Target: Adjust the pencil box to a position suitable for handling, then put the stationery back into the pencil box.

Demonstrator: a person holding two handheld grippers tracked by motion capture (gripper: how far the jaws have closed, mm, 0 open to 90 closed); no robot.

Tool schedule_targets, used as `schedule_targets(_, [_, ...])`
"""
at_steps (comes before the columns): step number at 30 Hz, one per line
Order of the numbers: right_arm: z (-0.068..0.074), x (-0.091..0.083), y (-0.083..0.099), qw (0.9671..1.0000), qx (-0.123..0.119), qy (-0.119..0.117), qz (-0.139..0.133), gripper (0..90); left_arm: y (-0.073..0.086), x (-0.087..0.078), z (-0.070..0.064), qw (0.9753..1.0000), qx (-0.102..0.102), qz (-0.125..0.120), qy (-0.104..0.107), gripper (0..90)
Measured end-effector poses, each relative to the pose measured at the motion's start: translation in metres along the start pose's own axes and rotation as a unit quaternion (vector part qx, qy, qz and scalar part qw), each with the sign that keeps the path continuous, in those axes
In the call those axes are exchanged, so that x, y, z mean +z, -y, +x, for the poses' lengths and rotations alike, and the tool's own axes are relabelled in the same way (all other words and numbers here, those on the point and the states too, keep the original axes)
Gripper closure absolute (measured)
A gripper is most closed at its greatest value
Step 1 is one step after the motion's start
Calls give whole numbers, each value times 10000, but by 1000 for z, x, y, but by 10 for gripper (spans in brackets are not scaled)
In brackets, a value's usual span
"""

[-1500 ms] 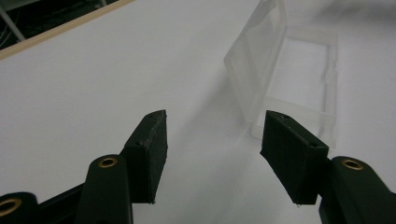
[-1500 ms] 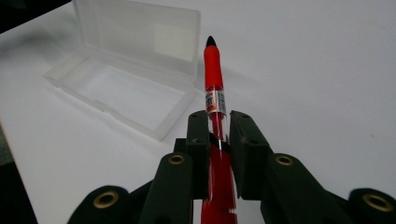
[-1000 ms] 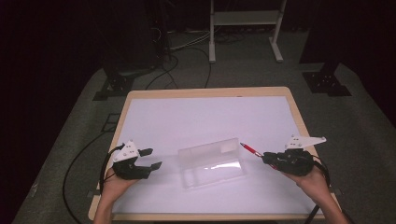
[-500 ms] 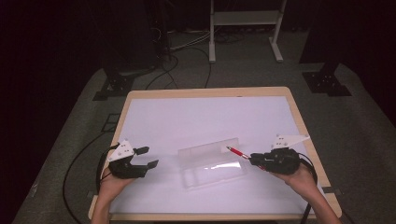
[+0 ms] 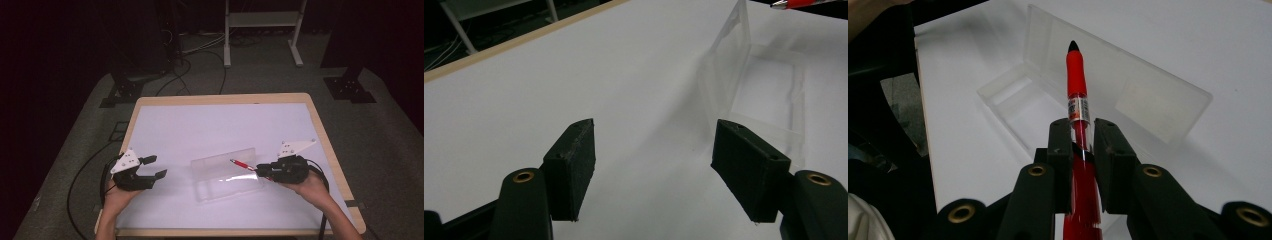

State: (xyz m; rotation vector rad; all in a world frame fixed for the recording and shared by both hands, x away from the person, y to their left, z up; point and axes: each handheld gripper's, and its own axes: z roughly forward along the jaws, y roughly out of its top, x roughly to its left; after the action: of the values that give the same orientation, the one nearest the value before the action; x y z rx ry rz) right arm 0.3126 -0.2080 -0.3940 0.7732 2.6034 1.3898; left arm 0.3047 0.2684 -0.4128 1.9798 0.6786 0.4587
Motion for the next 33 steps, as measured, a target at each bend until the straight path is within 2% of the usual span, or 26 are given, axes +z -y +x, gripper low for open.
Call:
schedule_targets(9, [2,14,-5,9997,-110,-188,98,777,-2,-1,-2,10000,48,-24,0,329])
schedule_targets(15, [-1,24,-5,9994,-94,-279,155,777,1,0,1,10000,-17,7,44,327])
schedule_targets(24, [-6,39,-4,9985,-149,-434,293,777,2,-2,2,10000,-63,-16,-5,324])
schedule_targets(33, [-7,52,-8,9967,-322,-647,382,777,2,-3,3,10000,-87,-26,-12,322])
